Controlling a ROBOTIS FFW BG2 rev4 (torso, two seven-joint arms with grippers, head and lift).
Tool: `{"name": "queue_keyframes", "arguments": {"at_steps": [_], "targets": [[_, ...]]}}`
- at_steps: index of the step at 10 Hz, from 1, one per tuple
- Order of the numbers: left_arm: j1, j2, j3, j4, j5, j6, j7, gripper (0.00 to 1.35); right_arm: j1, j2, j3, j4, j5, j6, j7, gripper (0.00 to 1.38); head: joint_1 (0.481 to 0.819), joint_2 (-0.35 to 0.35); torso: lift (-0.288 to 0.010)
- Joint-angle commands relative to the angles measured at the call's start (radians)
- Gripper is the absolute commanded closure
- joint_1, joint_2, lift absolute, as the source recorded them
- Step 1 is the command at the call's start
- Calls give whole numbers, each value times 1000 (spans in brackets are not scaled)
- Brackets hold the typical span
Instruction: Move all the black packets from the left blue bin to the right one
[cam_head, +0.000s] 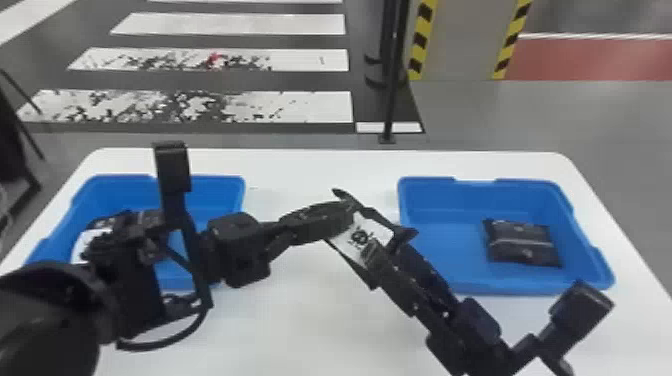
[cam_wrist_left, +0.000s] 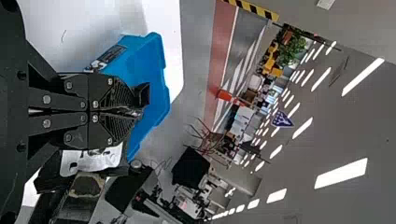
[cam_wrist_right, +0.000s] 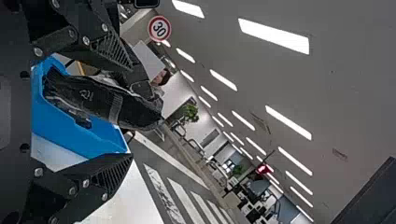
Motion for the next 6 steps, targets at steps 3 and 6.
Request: {"name": "queue_keyframes", "arguments": {"at_steps": [3, 6], "targets": [[6, -3, 5, 4, 2, -5, 0, 1154, -9, -2, 17, 41, -51, -20, 13, 1288, 695, 9, -185], [45, -25, 35, 24, 57, -69, 27, 703, -14, -2, 27, 53, -59, -101, 15, 1277, 695, 1, -185]]}}
